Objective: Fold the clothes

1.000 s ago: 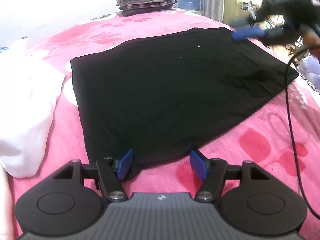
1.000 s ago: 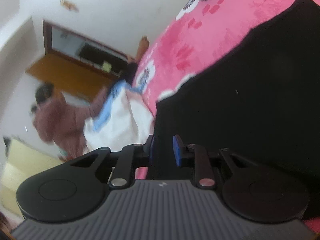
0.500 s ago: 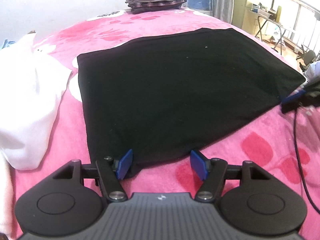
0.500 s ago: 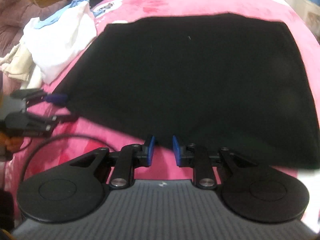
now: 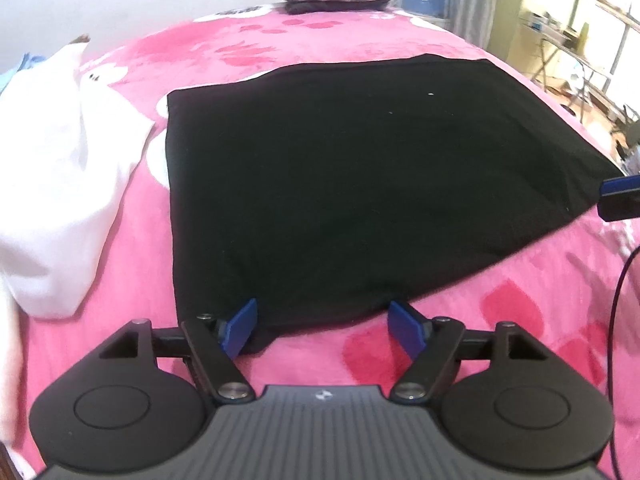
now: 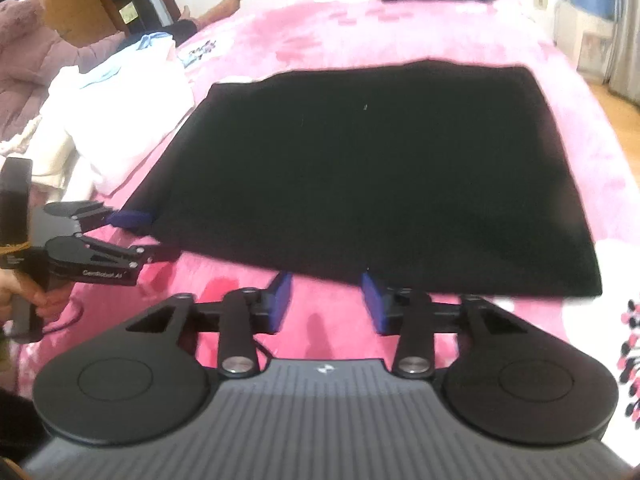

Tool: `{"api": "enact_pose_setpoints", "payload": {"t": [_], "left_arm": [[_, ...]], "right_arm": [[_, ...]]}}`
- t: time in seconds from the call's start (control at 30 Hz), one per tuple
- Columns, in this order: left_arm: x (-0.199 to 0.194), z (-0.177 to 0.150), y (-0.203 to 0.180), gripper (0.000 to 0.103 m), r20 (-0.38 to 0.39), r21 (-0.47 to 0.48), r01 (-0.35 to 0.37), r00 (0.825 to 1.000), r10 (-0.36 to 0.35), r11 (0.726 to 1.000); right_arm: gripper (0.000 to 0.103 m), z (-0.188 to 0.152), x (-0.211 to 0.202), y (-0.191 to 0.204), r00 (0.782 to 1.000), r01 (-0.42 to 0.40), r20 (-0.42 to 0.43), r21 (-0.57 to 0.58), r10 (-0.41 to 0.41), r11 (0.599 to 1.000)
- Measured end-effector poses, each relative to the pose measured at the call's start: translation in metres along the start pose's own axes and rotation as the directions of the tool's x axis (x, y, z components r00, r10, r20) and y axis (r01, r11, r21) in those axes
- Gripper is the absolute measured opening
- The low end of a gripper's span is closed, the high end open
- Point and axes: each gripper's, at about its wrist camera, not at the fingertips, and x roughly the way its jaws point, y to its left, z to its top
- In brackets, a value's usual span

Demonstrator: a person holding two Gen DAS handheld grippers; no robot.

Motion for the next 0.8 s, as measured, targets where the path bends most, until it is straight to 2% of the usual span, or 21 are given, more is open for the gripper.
{"api": "enact_pose_setpoints", "payload": {"t": [0.13, 0.3, 0.4, 0.57, 0.8], "left_arm": [[0.001, 0.002, -0.003, 0.081, -0.016, -0.011, -0.01, 1.0, 0.01, 1.0], [0.001, 0.003, -0.006, 0.09, -0.037, -0.028, -0.012, 0.999, 0.011, 1.0], [0.001, 0.004, -0.008, 0.092, -0.052, -0.042, -0.017, 0.999, 0.015, 0.999], [0.004, 0.009, -0.011, 0.096, -0.084, -0.054, -0.036, 0.996, 0.031, 0.998], [0.009, 0.012, -0.019, 0.098, -0.115, -0.035, -0.078, 0.991, 0.074, 0.996]], "right_arm": [[0.049, 0.006, -0.003, 0.0, 0.999, 0.035, 0.034, -0.006, -0.035, 0.999], [0.071, 0.011, -0.009, 0.0, 0.993, 0.085, 0.083, -0.001, -0.084, 0.996], [0.081, 0.016, -0.008, -0.001, 0.988, 0.119, 0.1, -0.006, -0.118, 0.993], [0.089, 0.023, -0.005, -0.001, 0.98, 0.158, 0.118, 0.004, -0.158, 0.987], [0.09, 0.024, 0.0, 0.003, 0.97, 0.213, 0.121, -0.019, -0.209, 0.977]]}}
